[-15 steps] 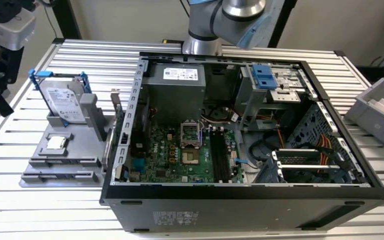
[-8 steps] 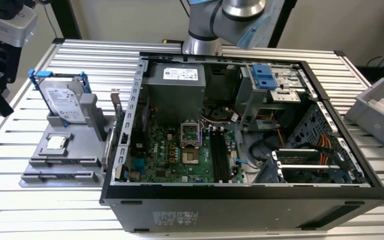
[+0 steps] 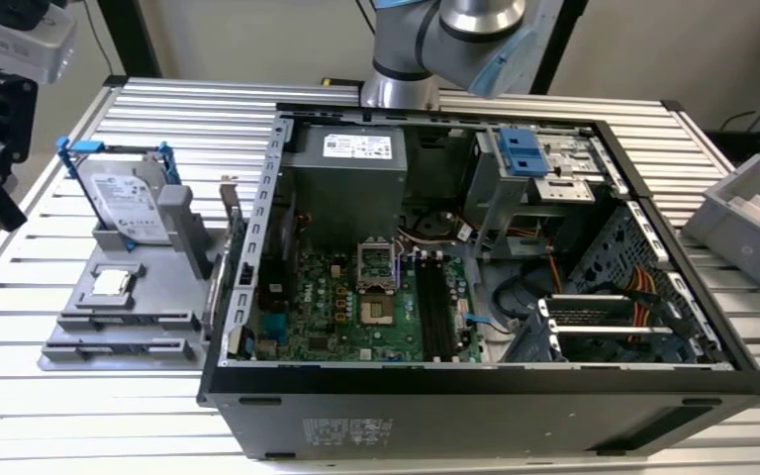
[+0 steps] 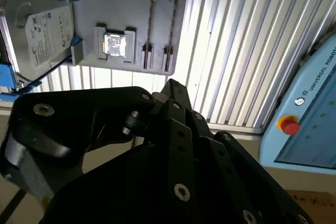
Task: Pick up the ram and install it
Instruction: 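Pick up the ram and move it above insertion slot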
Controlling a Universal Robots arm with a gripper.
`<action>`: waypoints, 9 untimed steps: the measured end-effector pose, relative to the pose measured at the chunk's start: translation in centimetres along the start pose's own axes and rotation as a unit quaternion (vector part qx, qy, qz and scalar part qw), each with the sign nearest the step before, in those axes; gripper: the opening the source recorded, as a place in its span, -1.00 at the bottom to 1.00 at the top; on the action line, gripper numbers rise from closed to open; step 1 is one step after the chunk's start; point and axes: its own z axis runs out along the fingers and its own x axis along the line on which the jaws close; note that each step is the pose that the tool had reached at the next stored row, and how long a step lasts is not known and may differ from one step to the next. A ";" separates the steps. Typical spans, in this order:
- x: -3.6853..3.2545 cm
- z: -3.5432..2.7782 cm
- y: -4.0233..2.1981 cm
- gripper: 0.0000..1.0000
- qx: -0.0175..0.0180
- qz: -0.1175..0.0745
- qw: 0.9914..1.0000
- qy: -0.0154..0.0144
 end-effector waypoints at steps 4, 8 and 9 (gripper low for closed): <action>0.00 0.00 0.00 -1.00 0.000 -0.025 1.000 0.001; 0.00 0.00 0.00 -1.00 0.000 -0.049 0.999 0.001; 0.00 0.00 0.00 -1.00 0.000 -0.054 0.999 0.002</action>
